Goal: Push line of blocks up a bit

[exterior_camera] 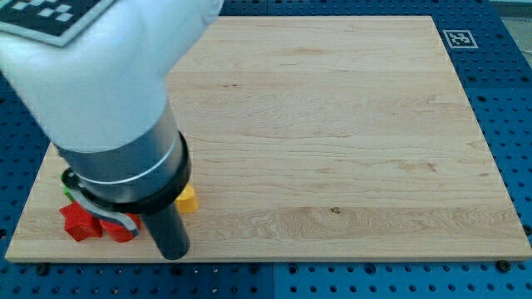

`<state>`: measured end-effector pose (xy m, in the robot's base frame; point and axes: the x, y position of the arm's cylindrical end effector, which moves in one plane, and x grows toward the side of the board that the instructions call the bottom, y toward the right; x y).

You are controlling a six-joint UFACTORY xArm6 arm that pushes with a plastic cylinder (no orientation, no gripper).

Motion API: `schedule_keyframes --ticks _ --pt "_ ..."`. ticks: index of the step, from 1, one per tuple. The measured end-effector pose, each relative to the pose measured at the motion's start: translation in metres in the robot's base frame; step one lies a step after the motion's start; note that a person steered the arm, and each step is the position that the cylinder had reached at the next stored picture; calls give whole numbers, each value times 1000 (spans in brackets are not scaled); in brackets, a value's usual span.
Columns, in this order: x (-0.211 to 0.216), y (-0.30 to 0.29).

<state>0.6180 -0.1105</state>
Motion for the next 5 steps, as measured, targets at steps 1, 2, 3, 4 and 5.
schedule_keyframes --ticks 1,2,3,4,5 --pt "0 -11" --pt "1 -20" --pt "1 -31" --pt "1 -32" --pt "1 -33"
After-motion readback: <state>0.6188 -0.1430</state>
